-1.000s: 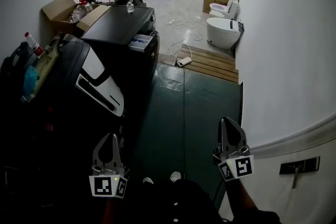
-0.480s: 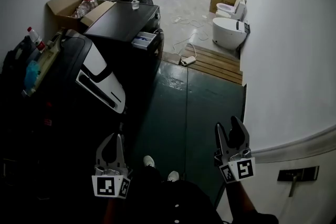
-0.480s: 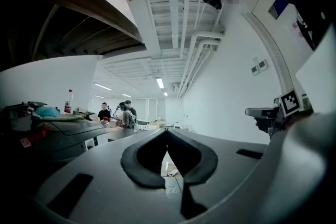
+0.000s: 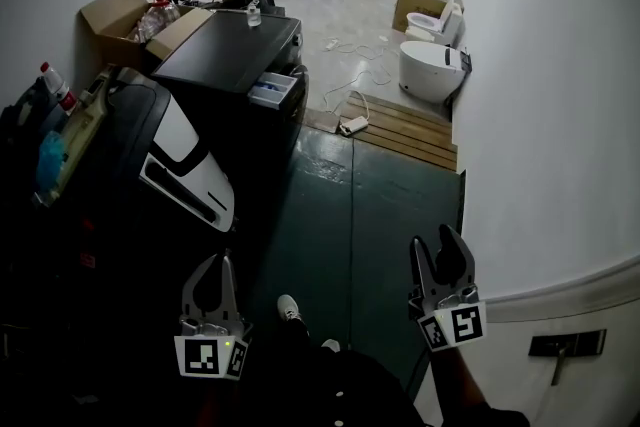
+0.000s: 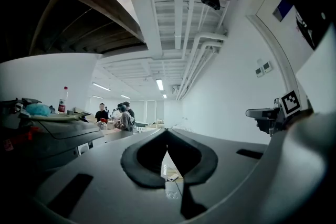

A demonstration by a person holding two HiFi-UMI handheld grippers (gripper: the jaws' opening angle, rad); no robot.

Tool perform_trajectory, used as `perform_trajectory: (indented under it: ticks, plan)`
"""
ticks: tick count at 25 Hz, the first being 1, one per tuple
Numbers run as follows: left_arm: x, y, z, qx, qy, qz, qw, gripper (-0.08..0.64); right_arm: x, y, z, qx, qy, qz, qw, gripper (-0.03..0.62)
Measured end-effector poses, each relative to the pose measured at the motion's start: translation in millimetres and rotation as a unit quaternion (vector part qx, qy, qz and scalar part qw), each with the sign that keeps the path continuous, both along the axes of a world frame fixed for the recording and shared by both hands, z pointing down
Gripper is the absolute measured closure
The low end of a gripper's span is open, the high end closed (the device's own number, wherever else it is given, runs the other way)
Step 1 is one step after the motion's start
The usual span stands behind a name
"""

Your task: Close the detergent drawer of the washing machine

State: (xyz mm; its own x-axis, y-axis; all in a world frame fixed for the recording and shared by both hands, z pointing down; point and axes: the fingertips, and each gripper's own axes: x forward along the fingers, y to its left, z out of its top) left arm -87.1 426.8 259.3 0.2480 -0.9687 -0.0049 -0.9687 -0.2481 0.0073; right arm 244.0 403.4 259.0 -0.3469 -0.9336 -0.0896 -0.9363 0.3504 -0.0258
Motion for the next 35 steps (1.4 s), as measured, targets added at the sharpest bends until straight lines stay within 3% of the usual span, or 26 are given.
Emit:
perform_trajectory:
  ticks: [25, 35]
  plan:
    - [-69.1, -151.8, 0.8, 0.008, 0.012, 0.032, 0.9994, 0.545, -80.2, -142.1, -6.9, 0.005, 0.009, 0.017, 1.000, 0.391]
    - [-73.5, -184.2, 17.8, -0.009, 0.014, 0.045, 0.9989, 0.545, -79.4, -164.4, 5.1, -0.019, 0.009, 0.047, 0.999, 0.391]
